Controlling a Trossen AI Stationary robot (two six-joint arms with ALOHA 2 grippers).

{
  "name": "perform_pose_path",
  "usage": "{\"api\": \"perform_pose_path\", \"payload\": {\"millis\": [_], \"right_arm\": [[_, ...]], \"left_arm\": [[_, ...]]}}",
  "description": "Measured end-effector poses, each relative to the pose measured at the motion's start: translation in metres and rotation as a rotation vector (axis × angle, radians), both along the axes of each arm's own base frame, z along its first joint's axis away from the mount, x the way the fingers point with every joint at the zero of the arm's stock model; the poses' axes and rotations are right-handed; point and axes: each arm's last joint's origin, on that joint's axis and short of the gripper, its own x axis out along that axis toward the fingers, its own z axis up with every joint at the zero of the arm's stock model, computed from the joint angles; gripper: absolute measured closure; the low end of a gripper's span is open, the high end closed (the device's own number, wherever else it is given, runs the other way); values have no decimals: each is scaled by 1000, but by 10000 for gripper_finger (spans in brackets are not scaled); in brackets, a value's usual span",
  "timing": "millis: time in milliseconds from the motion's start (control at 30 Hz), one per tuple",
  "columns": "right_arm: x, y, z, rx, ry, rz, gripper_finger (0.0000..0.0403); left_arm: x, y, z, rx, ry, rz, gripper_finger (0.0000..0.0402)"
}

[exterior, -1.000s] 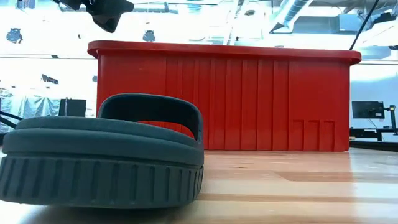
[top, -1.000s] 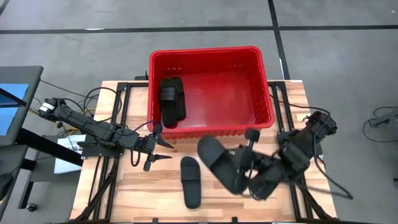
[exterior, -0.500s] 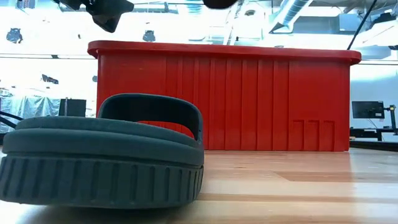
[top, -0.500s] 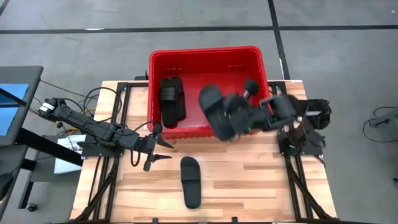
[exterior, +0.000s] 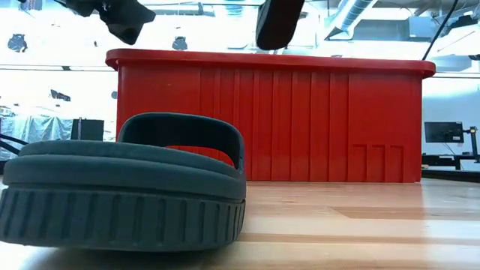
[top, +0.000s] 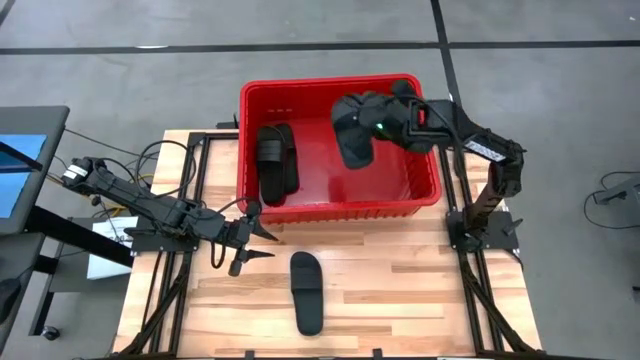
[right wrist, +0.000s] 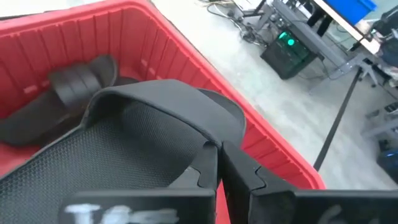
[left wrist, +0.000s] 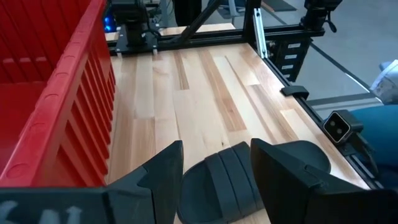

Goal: Pick and place slides into bin
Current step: Put the black slides into the red bin

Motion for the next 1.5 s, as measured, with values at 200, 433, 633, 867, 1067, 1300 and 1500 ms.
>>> {"api": "perform_pose_path", "payload": {"millis": [200,433,633,867,1067,1300,1500], "right_arm": [[7,-29,-12,17,0,-20,403],[13,-54,-37,41,29,-73,403],[23,-70,-63,76,20,-76,403],[28,-86,-94,117,24,-81,403],[24,-98,-123,168,72,-120,403],[18,-113,-150,191,89,-174,403],[17,-120,-165,215,75,-168,403]], "left_arm": [[0,0,0,-4,0,1,223],[0,0,0,-4,1,2,223],[0,-1,0,-14,4,-25,223],[-1,-2,0,-27,9,-65,223],[-1,-2,0,-28,9,-65,223],[-1,-2,0,-28,9,-65,223],[-1,-2,0,-27,9,-65,223]]}}
